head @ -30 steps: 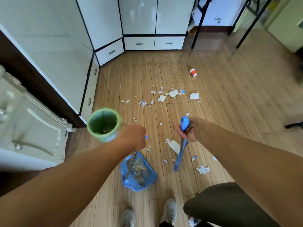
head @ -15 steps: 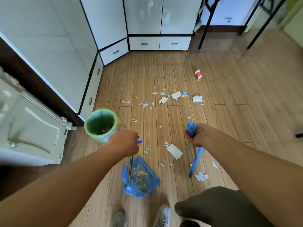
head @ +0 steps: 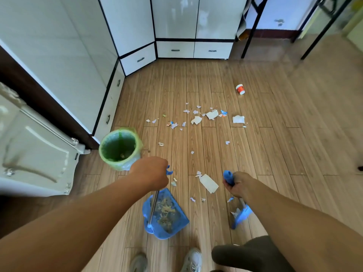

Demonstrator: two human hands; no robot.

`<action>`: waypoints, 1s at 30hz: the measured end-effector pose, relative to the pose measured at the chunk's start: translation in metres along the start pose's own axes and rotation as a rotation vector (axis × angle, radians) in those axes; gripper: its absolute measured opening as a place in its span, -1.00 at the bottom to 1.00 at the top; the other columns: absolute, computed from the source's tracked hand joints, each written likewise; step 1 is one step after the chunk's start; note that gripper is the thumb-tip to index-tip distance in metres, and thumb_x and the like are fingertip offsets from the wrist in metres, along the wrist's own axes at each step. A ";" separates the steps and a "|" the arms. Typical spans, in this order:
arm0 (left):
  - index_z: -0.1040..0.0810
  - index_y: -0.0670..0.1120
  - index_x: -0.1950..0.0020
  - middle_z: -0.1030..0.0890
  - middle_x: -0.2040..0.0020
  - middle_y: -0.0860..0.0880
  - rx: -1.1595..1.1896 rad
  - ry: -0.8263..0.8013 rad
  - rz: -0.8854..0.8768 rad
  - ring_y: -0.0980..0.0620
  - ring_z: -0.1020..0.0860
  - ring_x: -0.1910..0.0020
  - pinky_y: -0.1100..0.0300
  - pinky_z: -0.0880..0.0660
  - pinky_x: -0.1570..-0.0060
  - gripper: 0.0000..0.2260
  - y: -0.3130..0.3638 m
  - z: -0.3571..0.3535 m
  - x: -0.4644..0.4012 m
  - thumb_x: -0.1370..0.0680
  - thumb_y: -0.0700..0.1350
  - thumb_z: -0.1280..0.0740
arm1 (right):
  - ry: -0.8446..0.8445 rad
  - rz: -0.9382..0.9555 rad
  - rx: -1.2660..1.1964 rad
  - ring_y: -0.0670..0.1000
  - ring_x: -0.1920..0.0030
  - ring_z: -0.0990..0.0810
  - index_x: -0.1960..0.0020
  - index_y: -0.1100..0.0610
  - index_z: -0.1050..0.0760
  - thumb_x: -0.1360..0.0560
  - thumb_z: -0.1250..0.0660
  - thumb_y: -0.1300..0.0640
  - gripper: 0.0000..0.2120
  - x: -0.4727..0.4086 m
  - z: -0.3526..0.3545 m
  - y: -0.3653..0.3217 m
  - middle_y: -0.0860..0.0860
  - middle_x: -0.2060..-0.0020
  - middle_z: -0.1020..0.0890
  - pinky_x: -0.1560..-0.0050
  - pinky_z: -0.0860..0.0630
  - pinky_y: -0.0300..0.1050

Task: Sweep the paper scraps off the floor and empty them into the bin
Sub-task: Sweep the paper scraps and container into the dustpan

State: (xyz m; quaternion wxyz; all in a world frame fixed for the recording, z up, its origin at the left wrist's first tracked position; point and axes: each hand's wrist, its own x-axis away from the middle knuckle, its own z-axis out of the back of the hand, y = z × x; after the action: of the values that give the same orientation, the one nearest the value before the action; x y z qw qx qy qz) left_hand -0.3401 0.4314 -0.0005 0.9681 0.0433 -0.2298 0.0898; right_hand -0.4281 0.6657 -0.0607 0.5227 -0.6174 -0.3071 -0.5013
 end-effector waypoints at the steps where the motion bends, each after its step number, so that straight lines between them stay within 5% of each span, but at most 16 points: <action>1: -0.54 -0.03 -0.06 -0.58 0.01 0.01 -0.003 -0.001 -0.006 -0.04 -0.58 -0.01 0.14 -0.42 0.20 -0.81 0.002 0.001 0.000 -0.48 -0.09 -0.23 | -0.012 0.000 0.025 0.17 0.03 -0.57 -0.32 0.32 -0.37 -0.58 -0.16 0.34 -0.69 0.002 -0.007 0.004 0.28 -0.02 -0.51 0.27 -0.61 -0.18; 3: -0.53 -0.04 -0.05 -0.56 0.04 0.01 -0.004 -0.001 -0.009 -0.04 -0.57 0.03 0.14 -0.41 0.21 -0.82 0.004 0.004 -0.001 -0.48 -0.10 -0.23 | -0.023 -0.004 0.093 0.18 -0.05 -0.58 -0.34 0.35 -0.35 -0.57 -0.16 0.35 -0.66 0.008 -0.024 0.011 0.29 -0.15 -0.51 0.28 -0.60 -0.12; 5: -0.53 -0.04 -0.04 -0.51 0.11 0.03 0.006 0.003 -0.003 -0.02 -0.52 0.11 0.14 -0.42 0.22 -0.82 0.004 0.007 -0.002 -0.48 -0.11 -0.23 | -0.053 -0.009 0.138 0.15 0.08 -0.58 -0.28 0.34 -0.38 -0.57 -0.14 0.36 -0.71 0.015 -0.037 0.014 0.28 -0.14 -0.50 0.30 -0.60 -0.09; 7: -0.53 -0.04 -0.04 -0.48 0.14 0.05 0.015 0.009 0.002 0.00 -0.49 0.16 0.14 -0.44 0.21 -0.82 0.003 0.009 -0.002 -0.47 -0.12 -0.23 | -0.091 -0.015 0.148 0.10 0.32 -0.51 -0.12 0.32 -0.40 -0.58 -0.11 0.34 -0.83 0.023 -0.045 0.011 0.24 0.09 -0.51 0.38 -0.60 -0.13; 9: -0.53 -0.04 -0.05 -0.47 0.15 0.06 0.023 0.021 0.003 0.01 -0.49 0.16 0.15 -0.45 0.20 -0.82 0.002 0.011 -0.003 -0.47 -0.11 -0.24 | -0.126 -0.017 0.119 0.07 0.46 -0.49 0.11 0.35 -0.39 -0.58 -0.08 0.32 -0.84 0.029 -0.046 0.000 0.21 0.36 -0.51 0.67 -0.48 -0.24; 12: -0.51 -0.04 -0.06 -0.44 0.15 0.06 0.039 0.024 0.006 0.02 -0.45 0.15 0.15 -0.43 0.17 -0.82 -0.004 0.016 -0.005 -0.48 -0.10 -0.25 | -0.140 -0.006 0.043 0.04 0.45 -0.42 0.29 0.28 -0.33 -0.58 -0.08 0.30 -0.73 0.036 -0.048 -0.014 0.15 0.41 -0.42 0.76 -0.36 -0.31; 22: -0.51 -0.06 -0.09 -0.59 -0.08 -0.02 0.025 -0.010 -0.003 -0.08 -0.57 -0.08 0.10 -0.42 0.14 -0.79 -0.033 0.025 -0.013 -0.48 -0.11 -0.24 | -0.157 -0.029 0.341 -0.02 0.42 -0.32 0.26 0.26 -0.28 -0.64 0.04 0.22 -0.67 0.044 -0.095 0.041 0.11 0.36 -0.33 0.54 -0.31 -0.16; 25: -0.50 -0.06 -0.12 -0.58 -0.09 -0.03 0.022 -0.009 -0.008 -0.09 -0.56 -0.09 0.08 -0.46 0.10 -0.78 -0.040 0.027 -0.015 -0.49 -0.11 -0.23 | -0.170 -0.009 0.365 -0.03 0.39 -0.35 0.28 0.24 -0.29 -0.62 0.03 0.29 -0.68 0.037 -0.106 0.049 0.10 0.33 -0.36 0.66 -0.39 -0.22; 30: -0.51 -0.08 -0.12 -0.58 -0.10 -0.04 0.062 0.008 -0.004 -0.09 -0.57 -0.09 0.11 -0.44 0.09 -0.77 -0.050 0.027 -0.019 -0.49 -0.13 -0.22 | -0.123 0.023 0.344 -0.02 0.70 -0.39 0.30 0.23 -0.31 -0.55 -0.01 0.36 -0.72 0.036 -0.110 0.040 0.09 0.60 -0.41 0.70 -0.35 -0.35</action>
State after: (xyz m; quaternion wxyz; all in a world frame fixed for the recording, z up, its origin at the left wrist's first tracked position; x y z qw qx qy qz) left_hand -0.3593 0.3764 0.0124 0.9675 0.0734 -0.2227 0.0949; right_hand -0.4140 0.5453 -0.0458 0.6066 -0.5518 -0.4127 -0.3966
